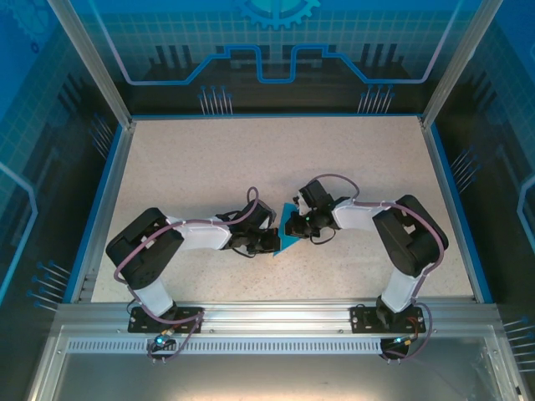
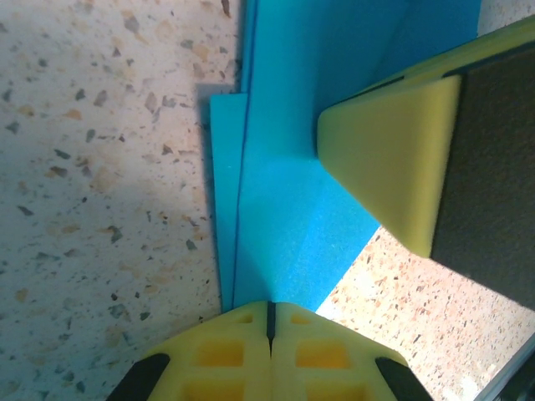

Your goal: Fold a paper plane with a square sheet of paper (pick it up from the middle)

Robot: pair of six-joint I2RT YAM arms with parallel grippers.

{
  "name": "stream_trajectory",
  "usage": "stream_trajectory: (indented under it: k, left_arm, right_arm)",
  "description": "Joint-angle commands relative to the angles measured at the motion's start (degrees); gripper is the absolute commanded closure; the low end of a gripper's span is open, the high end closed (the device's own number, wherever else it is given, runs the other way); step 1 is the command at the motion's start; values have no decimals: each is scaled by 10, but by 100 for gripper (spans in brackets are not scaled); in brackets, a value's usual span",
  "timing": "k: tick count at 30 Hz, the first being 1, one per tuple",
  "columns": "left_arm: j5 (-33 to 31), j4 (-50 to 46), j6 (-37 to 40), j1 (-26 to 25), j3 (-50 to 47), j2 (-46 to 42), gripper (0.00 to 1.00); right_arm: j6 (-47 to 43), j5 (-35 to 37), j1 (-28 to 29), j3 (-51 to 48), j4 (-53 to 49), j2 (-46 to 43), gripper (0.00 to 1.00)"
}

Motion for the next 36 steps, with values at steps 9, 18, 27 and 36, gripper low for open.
stream_trajectory:
  k: [9,18,27,36]
  left_arm:
    - [-11,-64,20,3,-32,10,100]
    - [-6,-69,27,2,-46,17,100]
    - [-2,-69,30,2,-50,18,100]
    - [0,-71,31,3,-51,16,100]
  right_arm:
    - [-51,3,-60,32,-16,34,95]
    - [-70,2,-111,71,-17,70,94]
    - [-79,4,-171,106,-23,99,95]
    - [-85,17,-200,159,-42,137,95]
